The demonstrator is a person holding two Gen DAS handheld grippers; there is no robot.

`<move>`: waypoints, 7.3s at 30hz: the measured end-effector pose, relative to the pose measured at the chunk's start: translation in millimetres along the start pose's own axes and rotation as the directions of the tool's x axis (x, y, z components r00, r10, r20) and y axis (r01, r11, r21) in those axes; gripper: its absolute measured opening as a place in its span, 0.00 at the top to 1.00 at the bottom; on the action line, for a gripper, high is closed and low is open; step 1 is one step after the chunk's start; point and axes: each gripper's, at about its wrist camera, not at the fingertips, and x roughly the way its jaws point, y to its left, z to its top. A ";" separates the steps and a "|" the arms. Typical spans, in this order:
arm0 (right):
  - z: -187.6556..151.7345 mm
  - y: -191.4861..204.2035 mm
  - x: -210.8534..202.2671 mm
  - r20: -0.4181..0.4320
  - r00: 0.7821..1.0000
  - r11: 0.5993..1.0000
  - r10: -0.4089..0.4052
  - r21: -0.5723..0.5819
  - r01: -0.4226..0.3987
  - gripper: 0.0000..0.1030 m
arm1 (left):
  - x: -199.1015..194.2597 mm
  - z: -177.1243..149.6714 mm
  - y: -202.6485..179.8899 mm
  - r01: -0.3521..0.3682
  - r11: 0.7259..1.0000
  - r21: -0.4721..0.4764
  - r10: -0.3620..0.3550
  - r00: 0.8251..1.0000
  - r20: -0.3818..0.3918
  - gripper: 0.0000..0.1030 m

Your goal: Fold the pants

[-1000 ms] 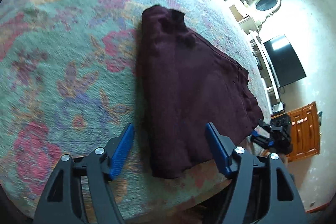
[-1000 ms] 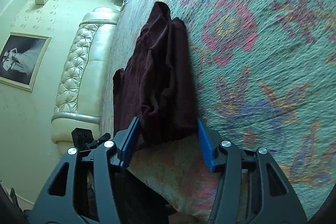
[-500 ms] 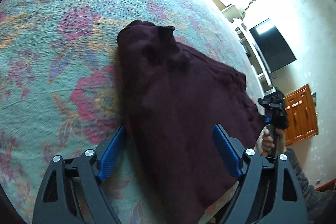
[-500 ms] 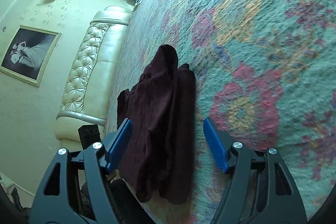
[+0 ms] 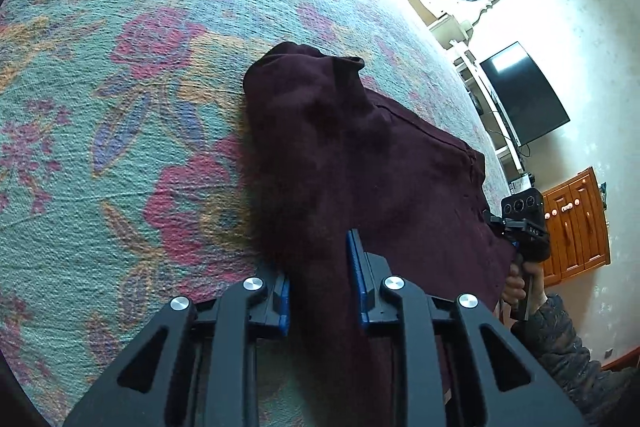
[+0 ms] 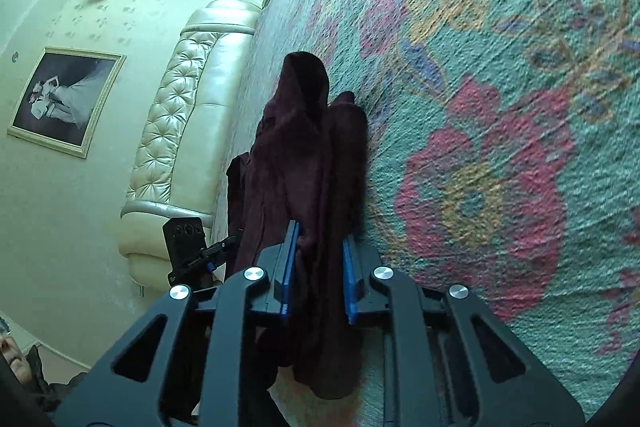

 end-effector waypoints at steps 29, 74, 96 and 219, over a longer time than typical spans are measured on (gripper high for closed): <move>70.5 13.0 37.0 0.015 0.998 0.996 -0.054 -0.066 0.055 0.78 | 20.8 69.0 19.9 0.009 1.000 -0.021 -0.009 1.000 0.027 0.67; 71.8 19.3 37.9 0.062 0.995 0.994 -0.073 -0.083 0.078 0.43 | 16.0 86.9 13.5 -0.059 0.998 0.030 0.057 0.998 0.041 0.57; 107.8 28.8 48.3 0.136 0.988 0.994 -0.076 -0.071 0.086 0.91 | 28.1 115.5 11.8 -0.144 0.989 0.039 0.141 0.987 0.075 0.78; -171.7 109.5 47.4 0.400 0.672 0.627 -0.623 -0.258 0.735 0.21 | -15.3 -105.9 -96.2 -0.531 0.842 0.092 0.496 0.830 0.255 0.20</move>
